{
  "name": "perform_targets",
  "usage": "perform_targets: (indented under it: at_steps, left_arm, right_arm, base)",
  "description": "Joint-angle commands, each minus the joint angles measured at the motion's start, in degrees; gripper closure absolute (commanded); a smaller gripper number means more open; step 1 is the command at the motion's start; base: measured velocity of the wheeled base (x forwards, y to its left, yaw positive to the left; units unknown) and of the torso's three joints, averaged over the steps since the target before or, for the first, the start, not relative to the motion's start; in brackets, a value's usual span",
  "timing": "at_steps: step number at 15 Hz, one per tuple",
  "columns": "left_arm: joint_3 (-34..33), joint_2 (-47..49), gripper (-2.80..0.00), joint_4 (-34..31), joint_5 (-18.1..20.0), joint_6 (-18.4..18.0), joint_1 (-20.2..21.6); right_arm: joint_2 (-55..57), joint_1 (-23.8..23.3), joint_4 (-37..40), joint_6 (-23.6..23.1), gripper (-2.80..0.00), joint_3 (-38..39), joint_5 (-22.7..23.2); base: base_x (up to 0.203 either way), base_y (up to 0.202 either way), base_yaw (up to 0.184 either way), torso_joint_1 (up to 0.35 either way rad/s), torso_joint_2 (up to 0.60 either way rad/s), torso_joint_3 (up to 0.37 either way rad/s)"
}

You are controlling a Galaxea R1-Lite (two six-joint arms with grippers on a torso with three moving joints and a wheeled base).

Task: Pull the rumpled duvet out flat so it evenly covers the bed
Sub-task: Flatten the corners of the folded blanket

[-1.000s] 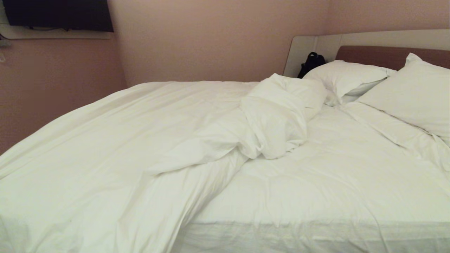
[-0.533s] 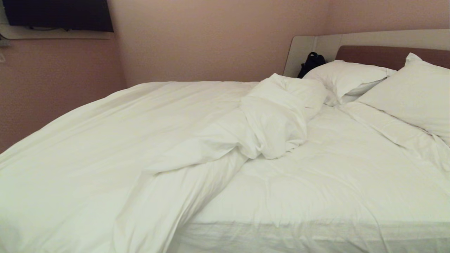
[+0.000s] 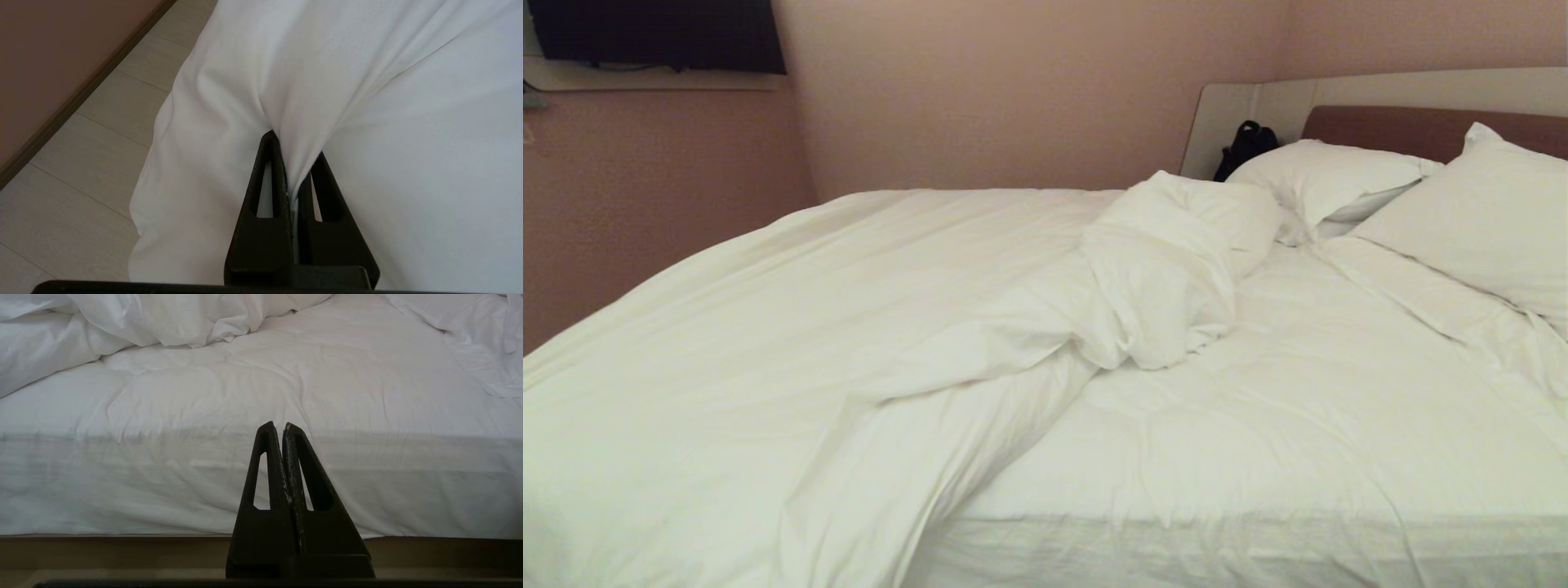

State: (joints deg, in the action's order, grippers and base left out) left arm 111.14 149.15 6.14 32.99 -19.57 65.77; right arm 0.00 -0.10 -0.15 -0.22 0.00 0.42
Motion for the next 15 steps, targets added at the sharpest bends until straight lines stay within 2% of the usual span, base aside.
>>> perform_targets:
  at_steps: [1,3,4,7,9,13,15]
  left_arm:
    - [-0.22,-0.09,0.0,0.01,0.15,-0.12,0.06]
    - [-0.37,-0.33,0.0,0.01,0.22,0.18,0.06]
    - [-0.52,-0.71,-2.8,-0.19,0.5,0.76,0.03]
    - [-2.34,-2.82,-2.8,-1.14,2.27,2.71,-0.02]
    - [-6.8,-6.17,-2.8,-1.32,7.61,5.35,-0.01]
    - [-15.6,-11.67,-2.8,-1.39,13.41,6.67,-0.87]
    - [-20.11,-16.68,-2.8,-1.4,17.52,8.46,-1.1]
  right_arm:
    - [0.0,0.01,-0.02,-0.04,0.0,0.0,0.02]
    - [0.0,0.01,-0.02,-0.04,0.0,0.0,0.02]
    - [0.0,0.01,-0.02,-0.04,0.0,0.0,0.02]
    - [0.0,0.01,-0.02,-0.04,0.0,0.0,0.02]
    - [0.0,0.01,-0.02,-0.04,0.0,0.0,0.03]
    - [0.0,0.01,-0.02,-0.04,0.0,0.0,0.03]
    - [0.0,0.01,-0.02,-0.04,0.0,0.0,0.03]
  base:
    - [0.0,0.0,0.0,0.0,0.0,0.0]
    - [0.0,0.0,0.0,0.0,0.0,0.0]
    - [0.0,0.0,0.0,0.0,0.0,0.0]
    - [0.0,0.0,0.0,0.0,0.0,0.0]
    - [0.0,0.0,0.0,0.0,0.0,0.0]
    - [0.0,0.0,0.0,0.0,0.0,0.0]
    - [0.0,0.0,0.0,0.0,0.0,0.0]
